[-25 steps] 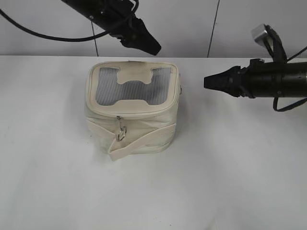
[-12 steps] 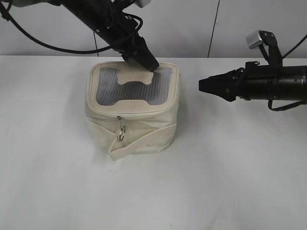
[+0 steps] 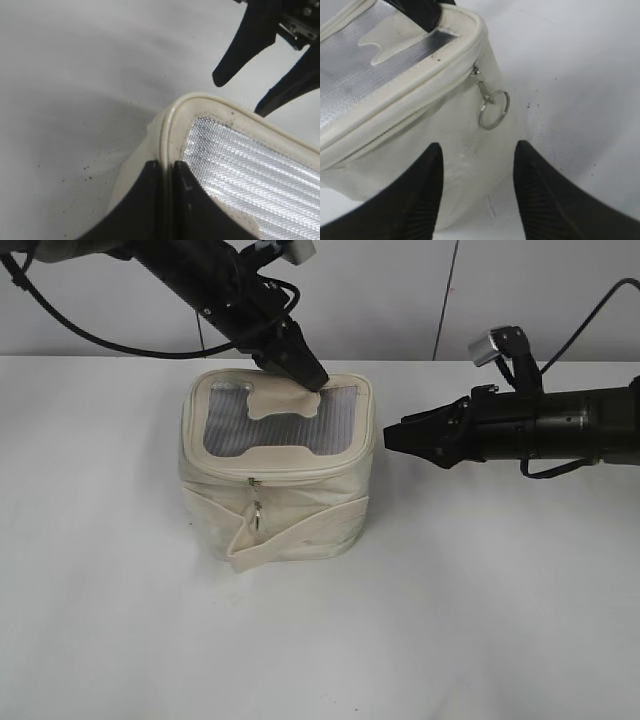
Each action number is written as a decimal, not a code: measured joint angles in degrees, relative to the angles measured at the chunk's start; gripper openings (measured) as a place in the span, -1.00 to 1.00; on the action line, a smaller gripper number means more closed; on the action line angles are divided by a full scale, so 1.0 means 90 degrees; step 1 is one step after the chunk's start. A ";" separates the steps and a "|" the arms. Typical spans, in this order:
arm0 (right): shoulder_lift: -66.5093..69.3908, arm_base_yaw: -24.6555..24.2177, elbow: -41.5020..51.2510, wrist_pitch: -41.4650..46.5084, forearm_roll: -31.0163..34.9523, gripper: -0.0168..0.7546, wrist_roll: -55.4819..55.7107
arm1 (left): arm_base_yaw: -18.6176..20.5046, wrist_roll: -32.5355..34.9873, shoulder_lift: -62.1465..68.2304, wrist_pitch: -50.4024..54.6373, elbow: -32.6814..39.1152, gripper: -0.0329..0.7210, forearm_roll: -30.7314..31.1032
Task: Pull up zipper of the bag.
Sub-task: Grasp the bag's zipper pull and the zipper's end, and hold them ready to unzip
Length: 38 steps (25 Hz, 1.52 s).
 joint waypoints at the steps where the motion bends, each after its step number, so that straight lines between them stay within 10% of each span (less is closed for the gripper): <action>1: 0.0063 0.0063 -0.0064 -0.0009 0.0000 0.01 0.0000 | 0.0000 0.0000 0.0000 0.0000 0.0000 -0.81 0.0000; 25: 0.0921 0.0493 -0.1186 -0.0638 0.0006 0.00 0.0302 | 0.0000 -0.0026 0.0000 -0.0011 -0.0002 -0.81 0.0000; 33: 0.0929 0.0817 -0.1427 -0.1243 0.0006 -0.85 0.0490 | 0.0000 -0.0045 0.0000 -0.0054 -0.0002 -0.81 0.0025; 38: 0.0765 0.0728 -0.1075 -0.1283 0.0026 -0.93 0.0978 | 0.0000 -0.0051 0.0000 -0.0073 -0.0002 -0.81 0.0025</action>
